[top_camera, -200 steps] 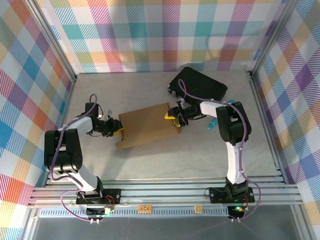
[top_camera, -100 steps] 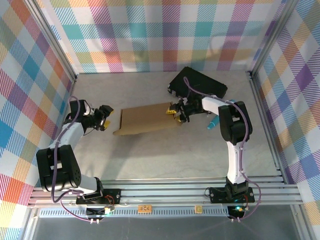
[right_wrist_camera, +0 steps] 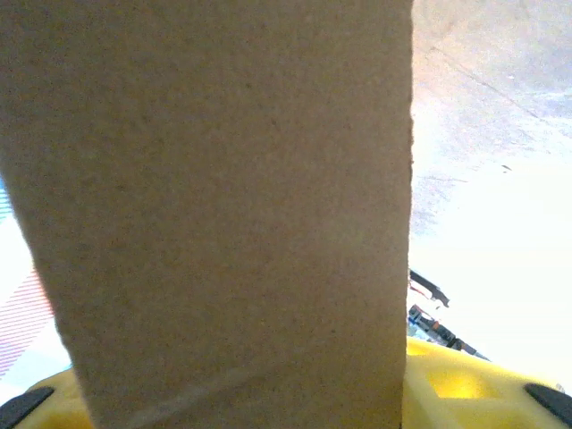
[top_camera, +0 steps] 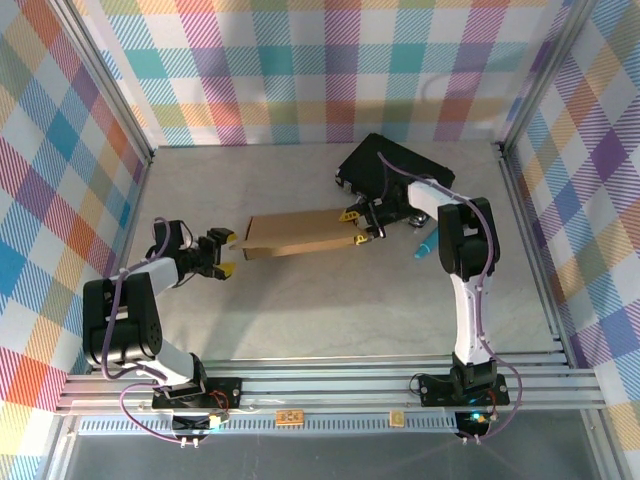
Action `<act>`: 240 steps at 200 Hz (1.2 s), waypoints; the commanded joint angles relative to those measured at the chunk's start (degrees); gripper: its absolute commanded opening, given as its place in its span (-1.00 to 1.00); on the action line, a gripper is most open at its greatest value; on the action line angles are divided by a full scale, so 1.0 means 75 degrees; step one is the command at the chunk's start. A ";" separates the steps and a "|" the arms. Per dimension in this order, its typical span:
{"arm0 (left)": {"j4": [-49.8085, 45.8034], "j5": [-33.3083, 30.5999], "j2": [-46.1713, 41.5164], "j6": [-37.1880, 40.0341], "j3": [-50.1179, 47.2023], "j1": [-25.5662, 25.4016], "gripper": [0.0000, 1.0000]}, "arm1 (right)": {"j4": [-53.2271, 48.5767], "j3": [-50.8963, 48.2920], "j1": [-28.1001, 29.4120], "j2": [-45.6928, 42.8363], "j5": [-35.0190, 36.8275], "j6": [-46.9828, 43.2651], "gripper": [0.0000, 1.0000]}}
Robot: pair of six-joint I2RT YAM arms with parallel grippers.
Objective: Fold the paper box
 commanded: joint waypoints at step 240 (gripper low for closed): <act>0.5153 0.0360 0.2119 -0.5132 -0.0087 -0.1778 0.33 | -0.1224 0.0479 -0.0065 0.0204 -0.0377 -0.0515 -0.26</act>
